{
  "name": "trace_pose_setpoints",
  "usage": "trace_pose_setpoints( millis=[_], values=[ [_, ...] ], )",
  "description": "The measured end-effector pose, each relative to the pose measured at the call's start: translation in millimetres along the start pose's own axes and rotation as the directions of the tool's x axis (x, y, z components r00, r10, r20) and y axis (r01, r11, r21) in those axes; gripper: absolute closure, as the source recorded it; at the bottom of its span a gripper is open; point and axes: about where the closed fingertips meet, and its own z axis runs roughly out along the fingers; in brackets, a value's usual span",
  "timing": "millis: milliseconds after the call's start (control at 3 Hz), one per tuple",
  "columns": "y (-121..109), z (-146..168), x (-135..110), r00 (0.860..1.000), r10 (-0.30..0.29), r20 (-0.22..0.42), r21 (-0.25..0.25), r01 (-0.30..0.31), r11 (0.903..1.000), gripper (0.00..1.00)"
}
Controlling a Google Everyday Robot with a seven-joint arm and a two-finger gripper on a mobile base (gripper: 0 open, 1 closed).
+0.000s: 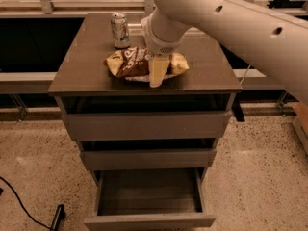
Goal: Place brown chip bag into bottom drawer
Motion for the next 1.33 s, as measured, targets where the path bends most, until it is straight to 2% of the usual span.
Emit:
trace_pose_setpoints(
  millis=[333, 667, 1000, 1333],
  values=[
    [-6, 33, -1, 1.000, 0.015, 0.010, -0.034, -0.014, 0.9993, 0.12],
    [-17, 58, 9, 0.998, 0.050, 0.026, -0.045, -0.049, 0.9978, 0.30],
    [-17, 77, 32, 0.996, 0.086, 0.009, -0.074, -0.085, 0.9936, 0.53],
    [-18, 77, 34, 0.996, 0.091, 0.013, -0.074, -0.090, 0.9932, 0.77]
  ],
)
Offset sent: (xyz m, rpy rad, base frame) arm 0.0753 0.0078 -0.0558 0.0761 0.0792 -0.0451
